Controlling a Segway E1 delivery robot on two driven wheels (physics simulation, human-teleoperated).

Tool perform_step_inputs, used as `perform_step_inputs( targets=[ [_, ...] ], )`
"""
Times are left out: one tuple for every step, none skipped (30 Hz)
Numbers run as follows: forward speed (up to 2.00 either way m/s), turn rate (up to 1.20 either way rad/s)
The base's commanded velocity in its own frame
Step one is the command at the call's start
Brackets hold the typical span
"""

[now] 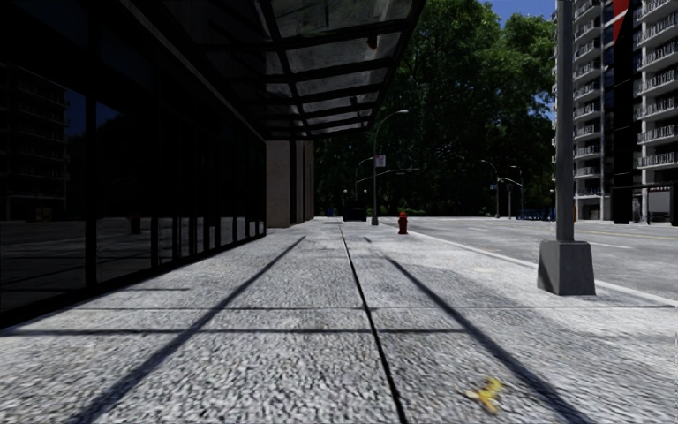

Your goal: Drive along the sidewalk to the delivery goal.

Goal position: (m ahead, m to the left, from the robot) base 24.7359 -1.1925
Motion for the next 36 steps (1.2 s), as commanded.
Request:
perform_step_inputs(
  targets=[
    [2.00,0.00],
    [2.00,0.00],
    [2.00,0.00],
    [2.00,0.00],
    [2.00,0.00],
    [2.00,0.00],
    [2.00,0.00],
    [2.00,0.00],
    [2.00,0.00],
    [2.00,0.00],
    [2.00,0.00],
    [2.00,0.00],
    [2.00,0.00],
    [2.00,0.00],
    [2.00,0.00],
    [2.00,0.00],
    [2.00,0.00],
    [2.00,0.00],
    [2.00,0.00],
    [2.00,0.00],
    [2.00,0.00],
    [2.00,0.00],
    [2.00,0.00],
    [2.00,0.00],
    [2.00,0.00],
    [2.00,0.00],
    [2.00,0.00],
    [2.00,0.00],
    [2.00,0.00],
    [2.00,0.00],
    [2.00,0.00],
    [2.00,0.00],
    [2.00,0.00],
    [2.00,0.00],
    [2.00,0.00],
    [2.00,0.00]
  ],
)
